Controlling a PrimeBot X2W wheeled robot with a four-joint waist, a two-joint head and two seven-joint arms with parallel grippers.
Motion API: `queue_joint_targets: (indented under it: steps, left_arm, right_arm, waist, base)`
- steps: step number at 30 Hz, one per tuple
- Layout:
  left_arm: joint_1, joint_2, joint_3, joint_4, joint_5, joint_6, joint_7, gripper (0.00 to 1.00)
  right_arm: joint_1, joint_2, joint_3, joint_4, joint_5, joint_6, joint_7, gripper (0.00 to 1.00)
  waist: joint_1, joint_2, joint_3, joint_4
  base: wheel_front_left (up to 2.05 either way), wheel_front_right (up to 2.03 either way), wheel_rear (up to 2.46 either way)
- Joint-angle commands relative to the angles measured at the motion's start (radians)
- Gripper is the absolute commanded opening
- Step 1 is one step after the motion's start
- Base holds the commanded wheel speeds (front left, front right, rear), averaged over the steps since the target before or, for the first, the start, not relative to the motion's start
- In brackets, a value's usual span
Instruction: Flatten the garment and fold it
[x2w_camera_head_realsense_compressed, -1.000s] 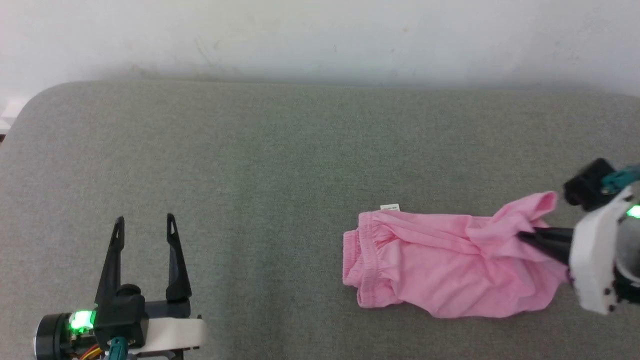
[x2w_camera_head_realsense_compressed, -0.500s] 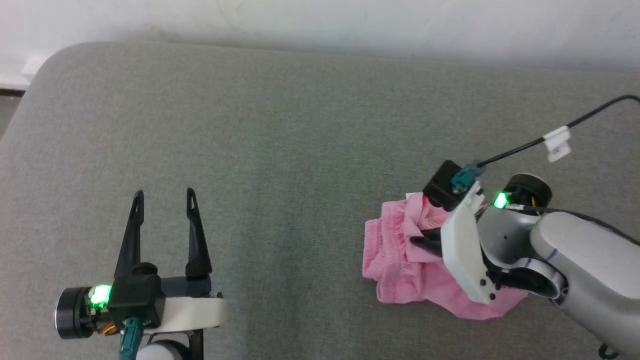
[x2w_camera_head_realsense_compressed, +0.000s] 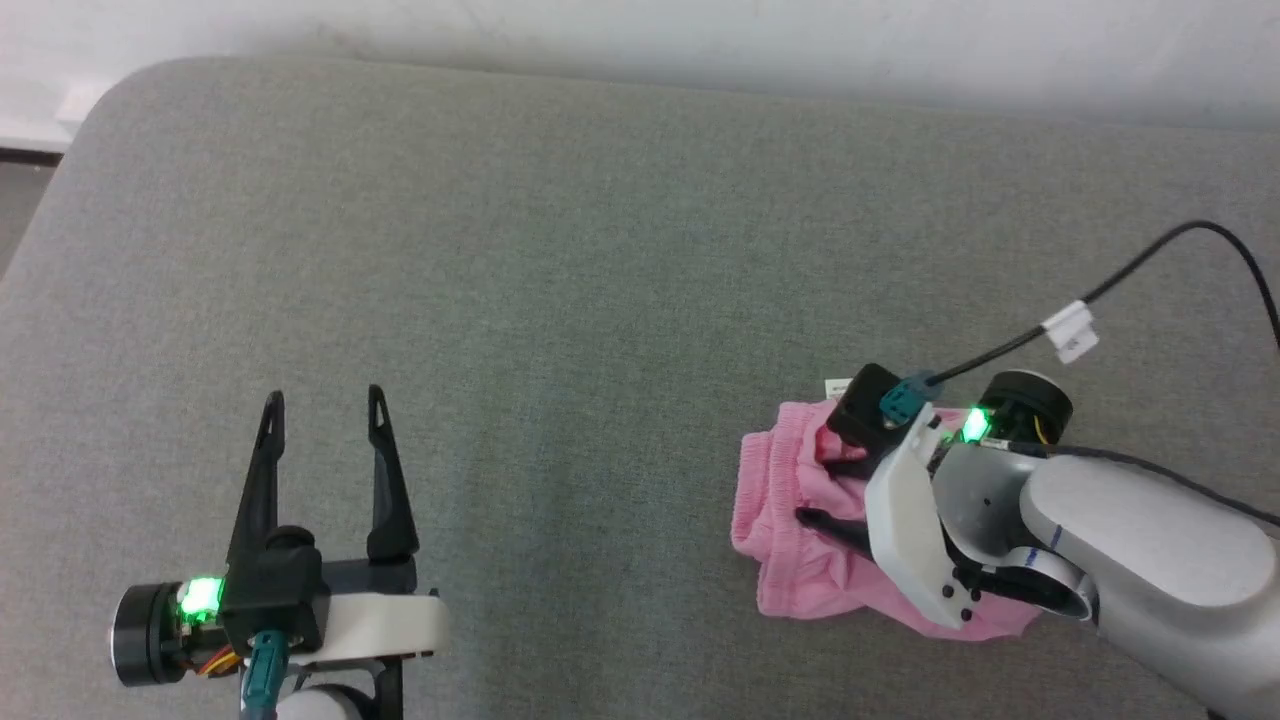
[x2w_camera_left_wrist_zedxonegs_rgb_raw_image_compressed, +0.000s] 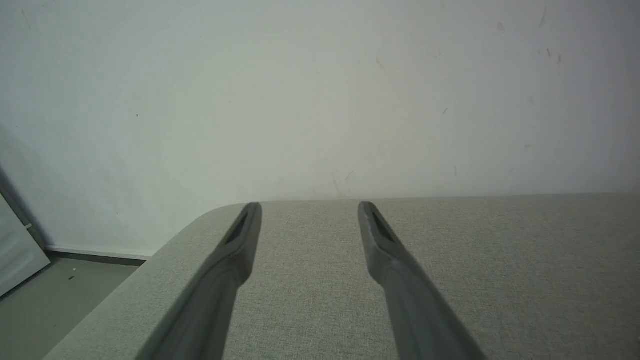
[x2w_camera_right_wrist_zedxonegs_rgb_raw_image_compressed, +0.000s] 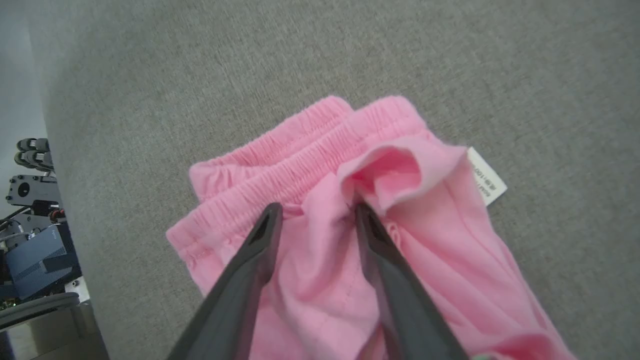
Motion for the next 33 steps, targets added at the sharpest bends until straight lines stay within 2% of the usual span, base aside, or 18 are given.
queue_joint_targets:
  steps: [1, 4, 5, 6, 7, 9, 13, 15, 16, 17, 21, 26, 30, 33]
  left_arm:
    - [0.006, 0.005, 0.004, 0.004, 0.007, 0.003, -0.005, 1.0]
    - [0.031, 0.016, 0.014, 0.018, 0.006, 0.002, -0.005, 1.0]
    - [0.031, 0.016, 0.014, 0.018, 0.006, 0.002, -0.005, 1.0]
    - [0.041, 0.022, 0.02, 0.018, 0.006, 0.002, -0.005, 1.0]
    - [0.041, 0.022, 0.02, 0.018, 0.006, 0.002, -0.005, 1.0]
    - [0.05, 0.031, 0.026, 0.018, 0.005, 0.0, -0.005, 1.0]
    - [0.056, 0.041, 0.031, 0.015, 0.009, -0.001, -0.005, 1.0]
    - [0.059, 0.044, 0.031, 0.014, 0.009, 0.0, -0.005, 1.0]
    - [0.059, 0.044, 0.031, 0.014, 0.009, 0.0, -0.005, 1.0]
    - [0.059, 0.043, 0.03, 0.013, 0.009, 0.0, -0.005, 1.0]
    - [0.062, 0.044, 0.031, 0.011, 0.006, 0.0, -0.005, 1.0]
    - [0.061, 0.036, 0.038, 0.003, -0.003, 0.0, -0.005, 1.0]
    - [0.061, 0.029, 0.042, 0.0, -0.005, -0.002, -0.005, 1.0]
    - [0.065, 0.025, 0.049, -0.004, -0.007, -0.002, -0.005, 1.0]
  right_arm:
    - [-0.01, -0.006, 0.002, -0.004, -0.006, -0.002, -0.012, 1.0]
    - [-0.034, -0.05, -0.037, -0.083, -0.023, -0.002, -0.152, 1.0]
    - [-0.034, -0.05, -0.037, -0.083, -0.023, -0.002, -0.152, 1.0]
    - [-0.037, -0.071, -0.085, -0.11, -0.044, -0.002, -0.224, 1.0]
    - [-0.037, -0.071, -0.085, -0.11, -0.044, -0.002, -0.224, 1.0]
    - [-0.023, -0.094, -0.19, -0.121, -0.094, -0.002, -0.342, 1.0]
    - [0.049, -0.083, -0.389, -0.084, -0.173, -0.002, -0.511, 1.0]
    - [0.105, -0.059, -0.491, -0.055, -0.225, -0.002, -0.582, 1.0]
    - [0.105, -0.059, -0.491, -0.055, -0.225, -0.002, -0.582, 1.0]
    - [0.139, -0.046, -0.544, -0.041, -0.252, -0.002, -0.608, 1.0]
    - [0.292, 0.04, -0.767, -0.012, -0.37, -0.002, -0.666, 1.0]
    - [0.508, 0.21, -1.06, -0.07, -0.492, -0.002, -0.68, 1.0]
    - [0.671, 0.354, -1.21, -0.174, -0.559, -0.002, -0.681, 1.0]
    - [0.732, 0.416, -1.255, -0.232, -0.596, -0.002, -0.681, 1.0]
  waist:
    - [-0.0001, 0.0, -0.039, -0.036]
    - [-0.0001, 0.0, -0.091, -0.086]
    - [-0.0001, 0.0, -0.091, -0.086]
    - [-0.0001, 0.0, -0.111, -0.111]
    - [-0.0001, 0.0, -0.111, -0.111]
    - [-0.0001, 0.0, -0.134, -0.144]
    - [-0.0001, 0.0, -0.153, -0.183]
    - [-0.0001, 0.0, -0.16, -0.199]
    - [-0.0001, 0.0, -0.16, -0.199]
    - [-0.0001, 0.0, -0.162, -0.203]
    - [-0.0001, 0.0, -0.169, -0.217]
    - [-0.0001, 0.0, -0.169, -0.209]
    - [-0.0001, 0.0, -0.164, -0.19]
    - [-0.0001, 0.0, -0.158, -0.186]
  base:
    - [0.0, 0.0, 0.0]
    - [0.0, 0.0, 0.0]
    - [0.0, 0.0, 0.0]
    - [0.0, 0.0, 0.0]
    - [0.0, 0.0, 0.0]
    - [0.0, 0.0, 0.0]
    - [0.0, 0.0, 0.0]
    - [0.0, 0.0, 0.0]
    - [0.0, 0.0, 0.0]
    - [0.0, 0.0, 0.0]
    - [0.0, 0.0, 0.0]
    - [0.0, 0.0, 0.0]
    - [0.0, 0.0, 0.0]
    - [0.0, 0.0, 0.0]
